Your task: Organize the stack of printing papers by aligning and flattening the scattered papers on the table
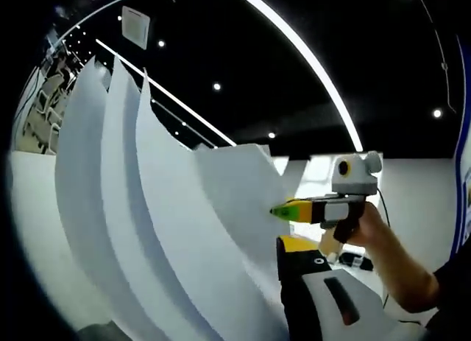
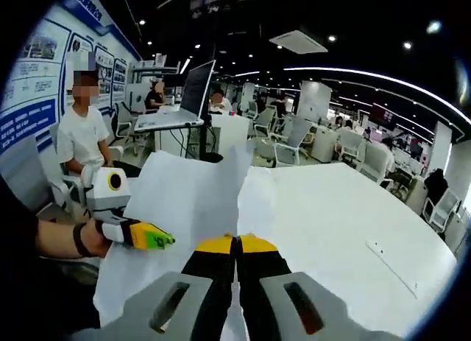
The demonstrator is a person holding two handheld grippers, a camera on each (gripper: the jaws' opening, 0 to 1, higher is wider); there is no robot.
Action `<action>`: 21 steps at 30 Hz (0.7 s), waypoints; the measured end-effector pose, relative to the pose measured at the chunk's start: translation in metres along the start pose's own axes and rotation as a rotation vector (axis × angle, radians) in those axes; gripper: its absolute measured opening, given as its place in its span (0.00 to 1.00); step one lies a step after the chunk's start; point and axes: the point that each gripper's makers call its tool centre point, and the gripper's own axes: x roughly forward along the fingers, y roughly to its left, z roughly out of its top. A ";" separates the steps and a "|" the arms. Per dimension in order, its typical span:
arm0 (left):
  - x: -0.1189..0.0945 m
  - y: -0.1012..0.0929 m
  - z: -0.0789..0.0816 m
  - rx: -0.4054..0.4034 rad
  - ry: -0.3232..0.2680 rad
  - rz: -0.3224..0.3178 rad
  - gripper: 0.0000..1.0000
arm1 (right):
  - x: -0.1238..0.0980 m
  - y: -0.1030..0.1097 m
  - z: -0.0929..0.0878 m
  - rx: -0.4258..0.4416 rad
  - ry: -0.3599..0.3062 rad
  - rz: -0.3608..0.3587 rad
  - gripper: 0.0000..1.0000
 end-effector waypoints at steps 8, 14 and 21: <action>0.000 0.000 -0.003 0.016 0.011 0.005 0.26 | 0.001 0.001 0.002 0.002 -0.008 -0.006 0.00; 0.000 0.001 -0.004 0.024 0.016 0.006 0.23 | 0.003 0.000 0.002 -0.002 -0.016 -0.014 0.00; -0.001 0.006 -0.004 0.038 0.021 0.014 0.07 | 0.005 -0.003 -0.002 -0.015 -0.009 -0.042 0.00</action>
